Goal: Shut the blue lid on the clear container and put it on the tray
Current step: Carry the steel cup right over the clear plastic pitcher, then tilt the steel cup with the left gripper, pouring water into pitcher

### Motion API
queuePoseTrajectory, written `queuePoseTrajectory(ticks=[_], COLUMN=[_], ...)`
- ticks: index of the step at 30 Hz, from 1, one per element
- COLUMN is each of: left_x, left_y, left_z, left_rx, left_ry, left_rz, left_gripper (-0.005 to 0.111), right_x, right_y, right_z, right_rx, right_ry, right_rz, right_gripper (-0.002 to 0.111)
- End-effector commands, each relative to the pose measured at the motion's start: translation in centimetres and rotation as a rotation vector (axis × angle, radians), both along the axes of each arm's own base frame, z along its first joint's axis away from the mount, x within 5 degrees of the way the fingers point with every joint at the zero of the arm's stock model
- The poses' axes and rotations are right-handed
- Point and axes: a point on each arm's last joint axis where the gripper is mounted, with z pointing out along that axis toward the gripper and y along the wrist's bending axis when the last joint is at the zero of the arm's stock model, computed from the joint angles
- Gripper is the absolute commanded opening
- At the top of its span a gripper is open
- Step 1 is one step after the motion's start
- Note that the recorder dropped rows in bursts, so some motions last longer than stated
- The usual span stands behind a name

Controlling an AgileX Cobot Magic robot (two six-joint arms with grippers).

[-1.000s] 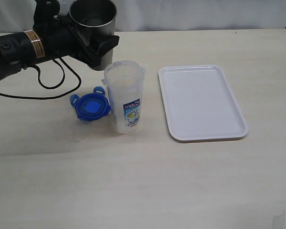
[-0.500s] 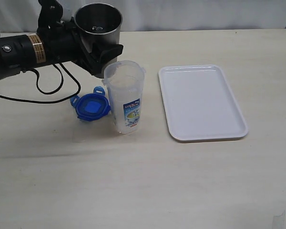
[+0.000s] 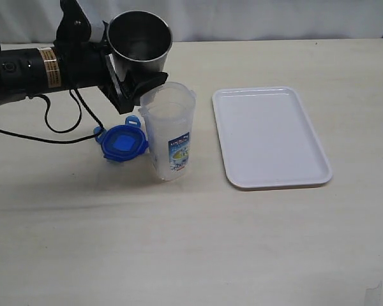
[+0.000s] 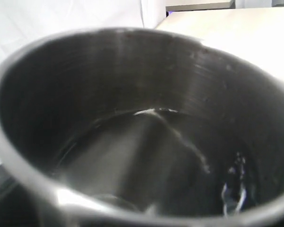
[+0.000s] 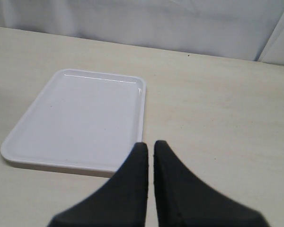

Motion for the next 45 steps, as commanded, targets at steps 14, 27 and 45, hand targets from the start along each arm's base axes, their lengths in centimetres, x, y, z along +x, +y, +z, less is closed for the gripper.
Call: queuePoseTrajectory(ticks=[14, 27, 45], left_x=[-0.24, -0.21, -0.25], left_y=[-0.45, -0.43, -0.48], left_z=[1.74, 1.77, 1.93], left_rx=[0.028, 0.091, 0.141], left_ry=[-0.233, -0.34, -0.458], left_rz=[-0.091, -0.112, -0.141], left_gripper=[0.0, 0.0, 0.0], right_x=[-0.02, -0.02, -0.02], right_y=[-0.01, -0.01, -0.01], right_z=[-0.03, -0.03, -0.03], right_rx=[0.005, 0.005, 0.005], right_ry=[-0.001, -0.001, -0.001], right_rz=[-0.003, -0.003, -0.003], right_gripper=[0.004, 0.004, 0.004])
